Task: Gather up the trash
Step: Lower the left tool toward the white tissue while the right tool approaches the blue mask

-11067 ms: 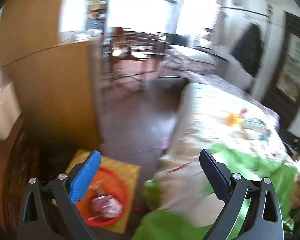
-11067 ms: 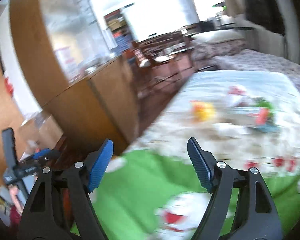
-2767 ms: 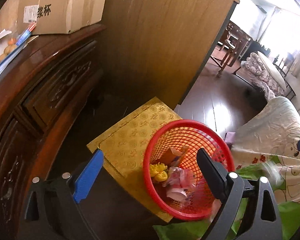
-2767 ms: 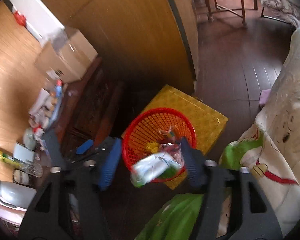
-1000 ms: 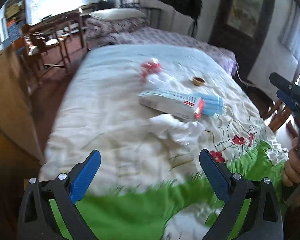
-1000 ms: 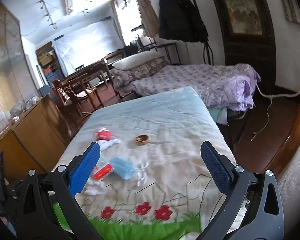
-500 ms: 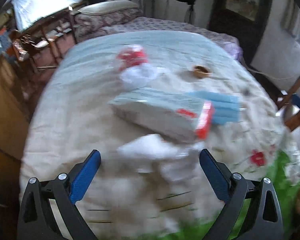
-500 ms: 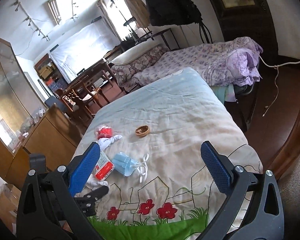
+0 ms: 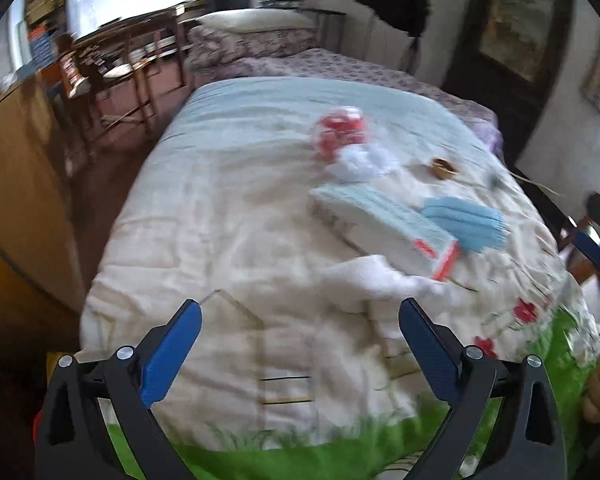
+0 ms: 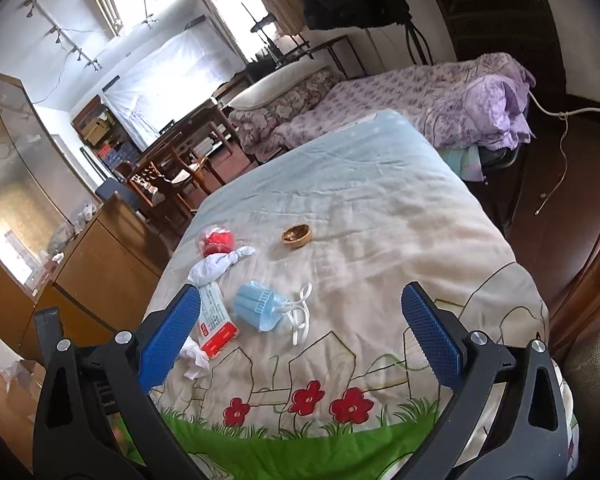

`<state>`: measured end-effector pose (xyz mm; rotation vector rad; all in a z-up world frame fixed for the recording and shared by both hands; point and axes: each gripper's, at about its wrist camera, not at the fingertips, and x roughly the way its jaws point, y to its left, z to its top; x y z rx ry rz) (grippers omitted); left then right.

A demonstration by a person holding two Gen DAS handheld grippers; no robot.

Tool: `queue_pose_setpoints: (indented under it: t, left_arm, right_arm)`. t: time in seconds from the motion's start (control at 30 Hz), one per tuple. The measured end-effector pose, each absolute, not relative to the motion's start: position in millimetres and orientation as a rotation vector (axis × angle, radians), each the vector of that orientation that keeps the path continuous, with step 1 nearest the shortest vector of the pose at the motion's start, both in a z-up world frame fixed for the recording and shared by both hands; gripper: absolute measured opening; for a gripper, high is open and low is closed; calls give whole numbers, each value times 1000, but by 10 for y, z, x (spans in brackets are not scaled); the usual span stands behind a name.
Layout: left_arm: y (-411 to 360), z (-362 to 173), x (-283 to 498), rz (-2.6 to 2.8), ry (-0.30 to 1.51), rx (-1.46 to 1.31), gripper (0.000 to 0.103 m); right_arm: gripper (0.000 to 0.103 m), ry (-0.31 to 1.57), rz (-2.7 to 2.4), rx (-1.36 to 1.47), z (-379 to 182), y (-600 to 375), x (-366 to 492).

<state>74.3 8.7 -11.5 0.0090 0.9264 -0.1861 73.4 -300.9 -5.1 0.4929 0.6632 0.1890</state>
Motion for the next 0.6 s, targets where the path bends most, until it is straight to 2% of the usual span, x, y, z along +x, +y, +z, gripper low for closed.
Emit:
queue_pose_setpoints:
  t: [0.3,0.43,0.6]
  left_arm:
    - [-295,-246,948,-267,982,44,97]
    - [5,-168,843,-79,913,55,97]
    - [351,-125,832,-78,914,-133,97]
  right_arm:
    - [97,666,181,508,-87,-3044,763]
    - [97,660,182,496,-82,-3035,749]
    - [97,664,190,489,-59,-3014,736]
